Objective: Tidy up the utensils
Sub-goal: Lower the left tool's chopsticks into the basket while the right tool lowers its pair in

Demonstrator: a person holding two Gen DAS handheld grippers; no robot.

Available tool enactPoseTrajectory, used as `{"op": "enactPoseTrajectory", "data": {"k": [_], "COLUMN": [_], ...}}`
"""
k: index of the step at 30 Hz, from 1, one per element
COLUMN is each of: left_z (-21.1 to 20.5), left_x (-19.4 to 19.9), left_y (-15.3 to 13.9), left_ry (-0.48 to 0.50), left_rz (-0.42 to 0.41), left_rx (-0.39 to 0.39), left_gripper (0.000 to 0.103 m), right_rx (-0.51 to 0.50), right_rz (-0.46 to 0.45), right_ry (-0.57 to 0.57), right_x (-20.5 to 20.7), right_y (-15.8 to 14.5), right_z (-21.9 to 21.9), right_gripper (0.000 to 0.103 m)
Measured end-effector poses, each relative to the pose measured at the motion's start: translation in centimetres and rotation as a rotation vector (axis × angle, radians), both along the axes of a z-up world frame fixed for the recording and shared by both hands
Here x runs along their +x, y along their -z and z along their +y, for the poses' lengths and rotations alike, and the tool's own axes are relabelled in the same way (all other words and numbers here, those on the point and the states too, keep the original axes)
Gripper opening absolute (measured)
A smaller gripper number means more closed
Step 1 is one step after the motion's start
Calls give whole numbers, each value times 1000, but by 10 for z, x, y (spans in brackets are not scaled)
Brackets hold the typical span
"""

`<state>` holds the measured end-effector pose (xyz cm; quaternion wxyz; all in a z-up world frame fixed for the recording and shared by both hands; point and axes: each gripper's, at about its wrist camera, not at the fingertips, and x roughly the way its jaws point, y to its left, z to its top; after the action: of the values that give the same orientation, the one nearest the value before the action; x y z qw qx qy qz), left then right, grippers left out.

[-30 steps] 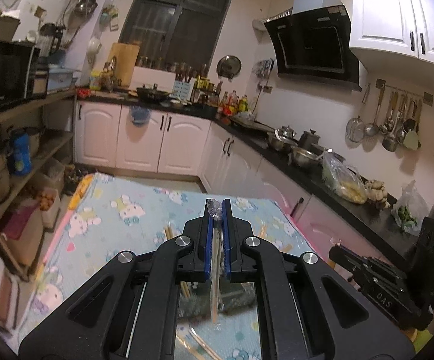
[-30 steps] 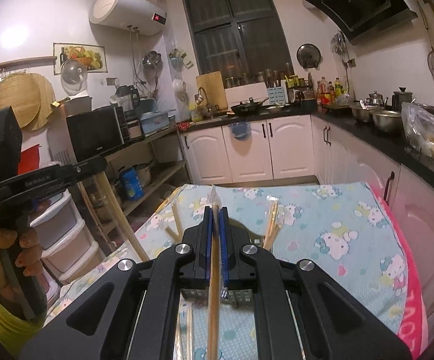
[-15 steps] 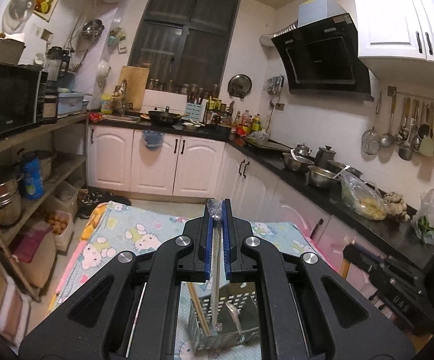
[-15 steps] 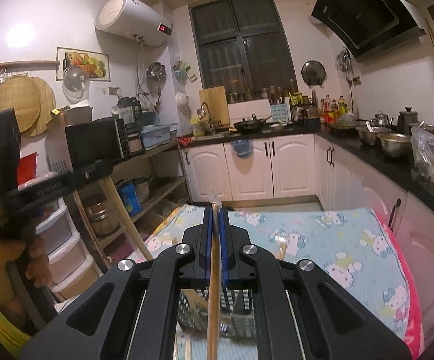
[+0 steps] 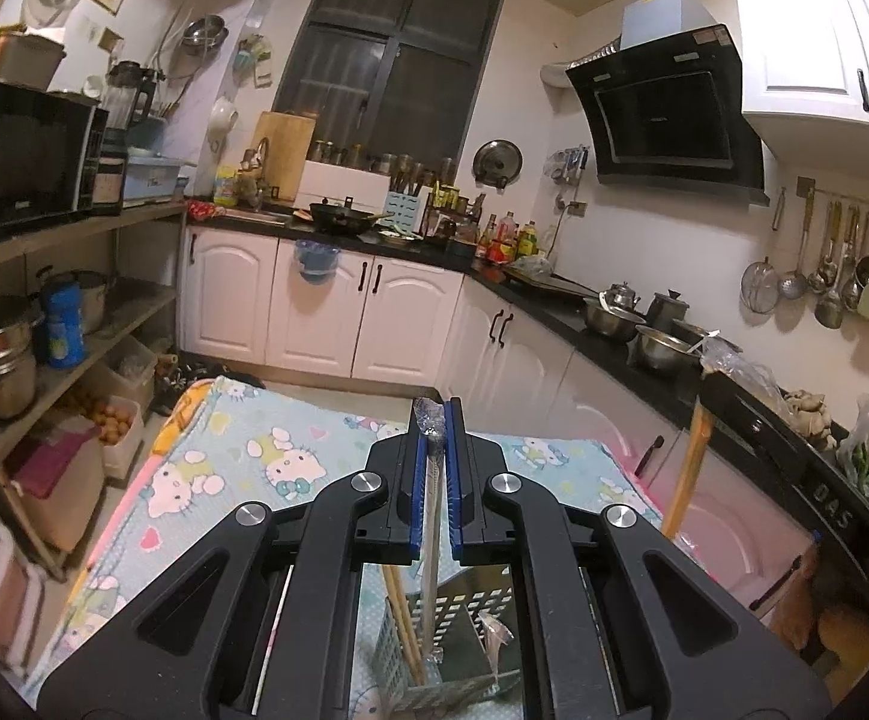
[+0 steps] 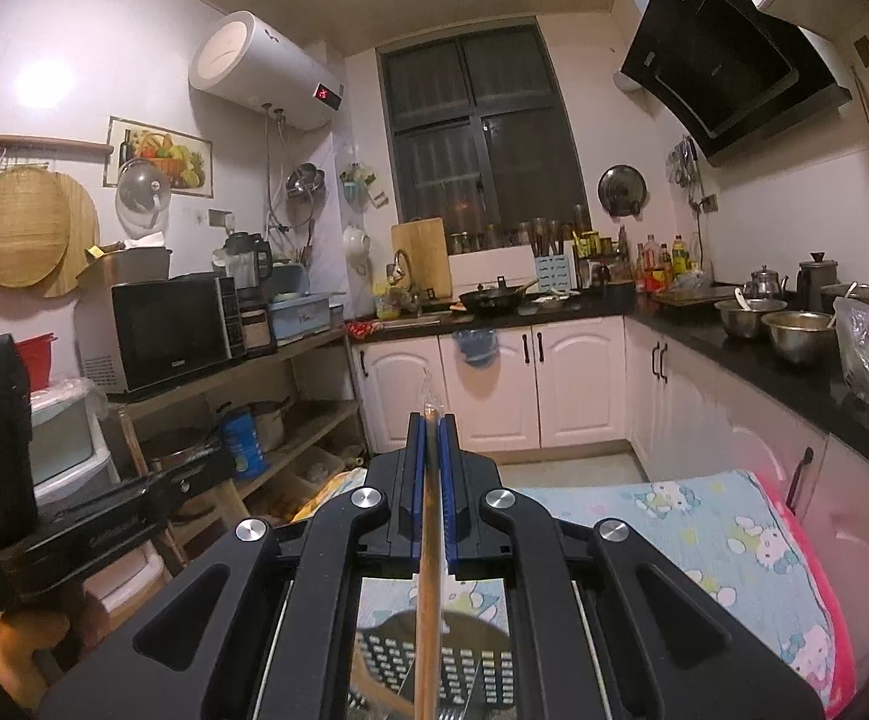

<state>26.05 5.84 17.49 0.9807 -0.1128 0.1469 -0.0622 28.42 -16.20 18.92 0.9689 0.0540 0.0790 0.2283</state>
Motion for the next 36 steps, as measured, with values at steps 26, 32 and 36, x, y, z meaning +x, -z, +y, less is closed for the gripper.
{"op": "enactPoseTrajectory", "data": {"k": [26, 32, 36], "left_z": [-12, -12, -12], "left_x": [21, 24, 26], "left_y": [48, 54, 58], "left_ry": [18, 19, 20], "left_rz": [62, 74, 86], "left_rx": [4, -1, -2], "left_gripper": [1, 1, 2], "right_rx": [-11, -14, -22], "right_rz": [-83, -60, -32], "right_ry": [68, 68, 73], "right_x": [41, 49, 54], "right_y": [57, 69, 77], "right_z": [27, 30, 29], "right_gripper": [5, 5, 5]}}
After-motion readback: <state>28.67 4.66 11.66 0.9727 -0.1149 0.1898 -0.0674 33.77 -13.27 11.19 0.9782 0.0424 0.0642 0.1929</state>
